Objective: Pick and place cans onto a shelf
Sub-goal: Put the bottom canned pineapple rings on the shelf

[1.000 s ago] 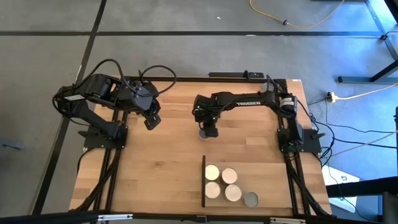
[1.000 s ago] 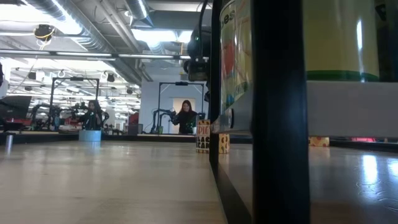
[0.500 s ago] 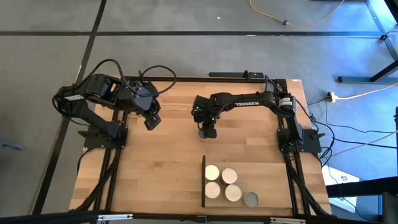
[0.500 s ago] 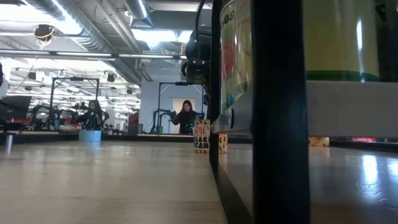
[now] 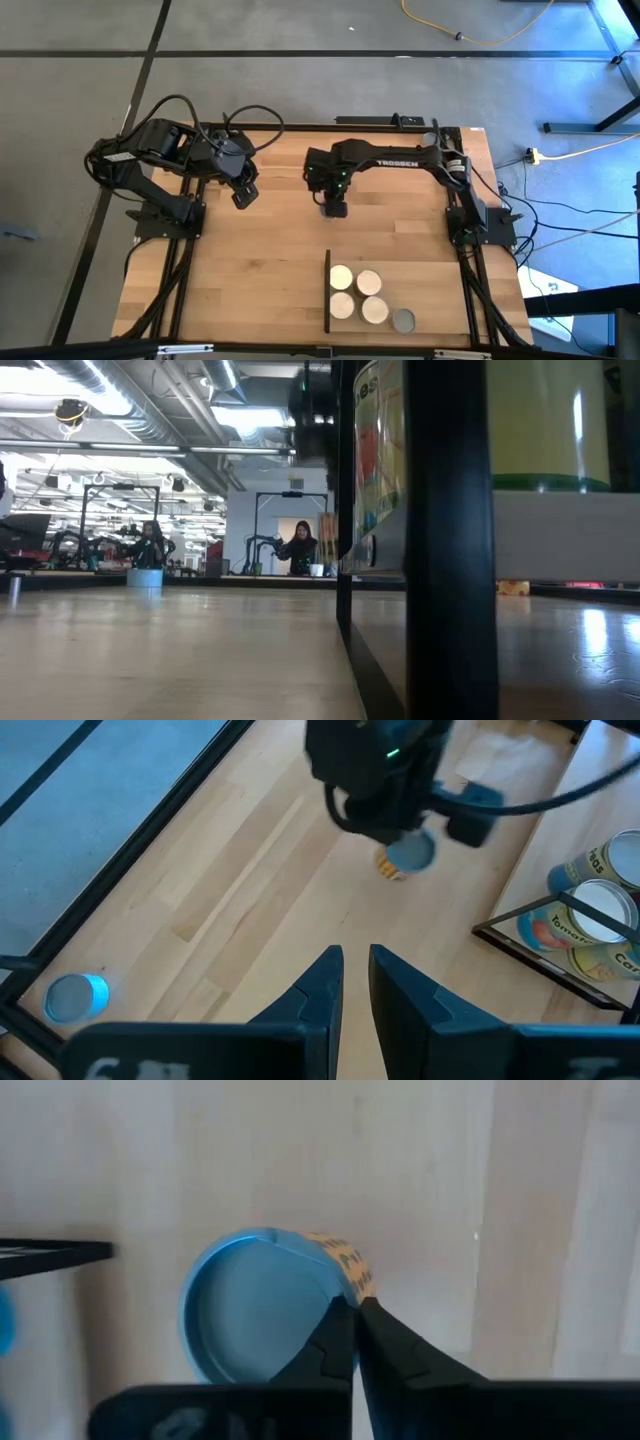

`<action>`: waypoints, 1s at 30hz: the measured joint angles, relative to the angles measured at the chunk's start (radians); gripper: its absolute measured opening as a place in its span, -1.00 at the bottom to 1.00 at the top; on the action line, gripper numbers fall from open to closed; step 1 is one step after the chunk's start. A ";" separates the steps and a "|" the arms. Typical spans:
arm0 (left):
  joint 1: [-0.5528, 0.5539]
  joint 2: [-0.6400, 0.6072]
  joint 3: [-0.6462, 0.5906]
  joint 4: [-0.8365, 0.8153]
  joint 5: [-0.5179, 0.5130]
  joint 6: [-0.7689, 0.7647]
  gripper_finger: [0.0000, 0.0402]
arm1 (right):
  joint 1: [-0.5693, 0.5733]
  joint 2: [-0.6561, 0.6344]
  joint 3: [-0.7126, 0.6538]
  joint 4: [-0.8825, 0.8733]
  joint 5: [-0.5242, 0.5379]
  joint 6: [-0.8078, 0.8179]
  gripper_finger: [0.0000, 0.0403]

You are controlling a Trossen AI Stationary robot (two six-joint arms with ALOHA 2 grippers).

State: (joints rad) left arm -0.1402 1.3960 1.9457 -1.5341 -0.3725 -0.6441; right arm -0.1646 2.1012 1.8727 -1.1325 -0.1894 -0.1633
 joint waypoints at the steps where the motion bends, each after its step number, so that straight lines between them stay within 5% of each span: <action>1: 0.000 0.000 0.000 0.000 0.000 0.000 -0.78 | 0.008 0.000 0.036 -0.031 -0.001 -0.001 -0.97; 14: -0.049 0.000 0.000 0.000 0.023 0.029 -0.78 | 0.102 -0.004 0.473 -0.447 0.085 0.036 -0.97; 30: -0.084 0.000 0.000 -0.001 0.018 0.052 -0.78 | 0.225 -0.278 0.461 -0.440 0.226 0.305 -0.97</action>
State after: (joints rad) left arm -0.2241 1.3964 1.9457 -1.5349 -0.3548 -0.5919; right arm 0.0604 1.8230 2.3337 -1.5723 0.0365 0.1416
